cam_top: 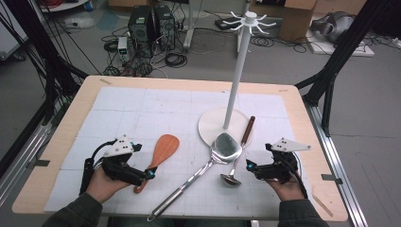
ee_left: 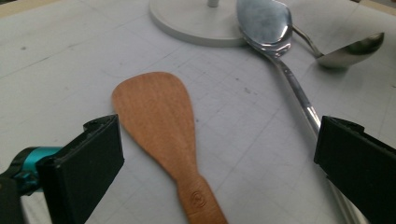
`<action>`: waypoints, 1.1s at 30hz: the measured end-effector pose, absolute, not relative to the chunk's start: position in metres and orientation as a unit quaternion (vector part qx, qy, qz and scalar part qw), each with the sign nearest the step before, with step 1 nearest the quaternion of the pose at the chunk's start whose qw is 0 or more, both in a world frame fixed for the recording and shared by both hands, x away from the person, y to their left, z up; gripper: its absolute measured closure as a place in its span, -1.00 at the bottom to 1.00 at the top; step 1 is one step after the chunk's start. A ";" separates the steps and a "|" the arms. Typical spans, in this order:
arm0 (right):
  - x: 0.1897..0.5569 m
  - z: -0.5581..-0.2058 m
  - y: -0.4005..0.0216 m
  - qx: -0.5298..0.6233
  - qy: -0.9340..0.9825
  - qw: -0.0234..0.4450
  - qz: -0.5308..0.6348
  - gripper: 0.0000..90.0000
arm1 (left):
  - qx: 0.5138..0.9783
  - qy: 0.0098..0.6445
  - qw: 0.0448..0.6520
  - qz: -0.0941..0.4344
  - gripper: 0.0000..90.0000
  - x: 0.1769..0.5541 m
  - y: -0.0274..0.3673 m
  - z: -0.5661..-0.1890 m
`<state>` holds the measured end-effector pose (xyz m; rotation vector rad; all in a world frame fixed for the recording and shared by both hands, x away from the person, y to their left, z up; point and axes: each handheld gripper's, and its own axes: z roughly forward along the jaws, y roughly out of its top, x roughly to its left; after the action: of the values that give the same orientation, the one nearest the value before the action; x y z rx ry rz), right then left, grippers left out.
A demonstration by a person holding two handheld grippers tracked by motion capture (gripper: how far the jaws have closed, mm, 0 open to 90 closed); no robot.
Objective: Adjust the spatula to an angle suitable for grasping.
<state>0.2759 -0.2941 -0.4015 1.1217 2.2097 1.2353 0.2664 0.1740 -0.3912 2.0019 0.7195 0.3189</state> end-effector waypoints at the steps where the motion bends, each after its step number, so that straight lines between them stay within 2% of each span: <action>1: 0.275 -0.401 -0.294 0.399 0.784 0.186 0.438 -0.99 | 0.820 0.290 0.476 0.130 -0.96 0.265 0.169 -0.390; 14: 0.275 -0.401 -0.296 0.402 0.781 0.193 0.438 -0.99 | 0.844 0.259 0.456 0.116 -0.94 0.267 0.117 -0.389; 18: 0.274 -0.400 -0.296 0.402 0.780 0.192 0.439 -0.99 | 0.844 0.251 0.461 0.107 -0.84 0.267 0.100 -0.390; 27: 0.274 -0.400 -0.298 0.401 0.780 0.192 0.441 -0.99 | 0.863 0.240 0.433 0.101 -0.64 0.268 0.071 -0.405; 30: 0.274 -0.400 -0.297 0.400 0.780 0.192 0.441 -0.99 | 0.868 0.238 0.426 0.091 -0.45 0.267 0.065 -0.410; 33: 0.274 -0.400 -0.297 0.399 0.780 0.192 0.441 -0.99 | 0.877 0.232 0.412 0.087 -0.36 0.265 0.060 -0.415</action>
<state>0.2737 -0.2972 -0.3998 1.1204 2.1911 1.2392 0.2653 0.0596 -0.4152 2.2060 0.5833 0.2201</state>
